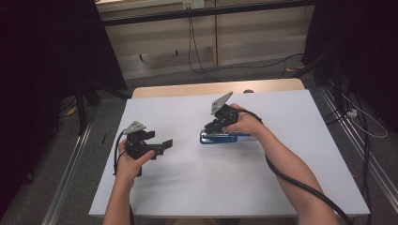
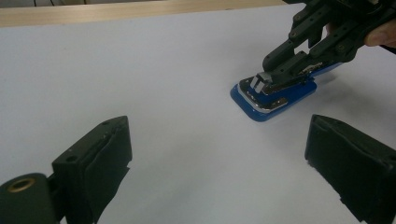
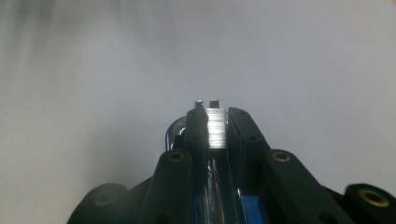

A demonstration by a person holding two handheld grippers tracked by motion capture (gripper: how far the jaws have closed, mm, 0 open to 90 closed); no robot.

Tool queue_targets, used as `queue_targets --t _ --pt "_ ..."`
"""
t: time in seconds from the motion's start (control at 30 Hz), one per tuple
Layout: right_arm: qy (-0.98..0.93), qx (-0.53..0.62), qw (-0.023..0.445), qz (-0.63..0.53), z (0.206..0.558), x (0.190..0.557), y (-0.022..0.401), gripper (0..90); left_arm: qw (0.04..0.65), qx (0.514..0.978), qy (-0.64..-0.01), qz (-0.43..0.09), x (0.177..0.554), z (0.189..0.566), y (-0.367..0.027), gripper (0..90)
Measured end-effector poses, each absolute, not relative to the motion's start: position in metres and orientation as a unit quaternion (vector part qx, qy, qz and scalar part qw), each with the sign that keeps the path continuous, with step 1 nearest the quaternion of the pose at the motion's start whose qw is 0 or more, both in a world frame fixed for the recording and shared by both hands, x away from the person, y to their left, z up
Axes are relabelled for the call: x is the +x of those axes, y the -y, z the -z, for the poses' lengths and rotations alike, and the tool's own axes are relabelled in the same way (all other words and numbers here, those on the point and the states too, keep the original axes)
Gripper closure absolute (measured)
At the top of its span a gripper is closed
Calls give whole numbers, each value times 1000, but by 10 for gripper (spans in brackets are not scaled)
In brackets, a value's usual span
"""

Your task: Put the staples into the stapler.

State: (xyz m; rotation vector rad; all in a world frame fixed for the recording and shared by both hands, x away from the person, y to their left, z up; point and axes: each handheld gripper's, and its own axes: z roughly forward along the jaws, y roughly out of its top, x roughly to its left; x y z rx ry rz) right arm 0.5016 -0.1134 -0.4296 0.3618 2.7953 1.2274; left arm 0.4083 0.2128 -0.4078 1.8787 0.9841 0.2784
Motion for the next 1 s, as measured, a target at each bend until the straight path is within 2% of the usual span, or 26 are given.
queue_targets --t 1.0 --pt "-911 103 31 -398 425 499 115 796 474 776 -400 -112 409 410 -210 74"
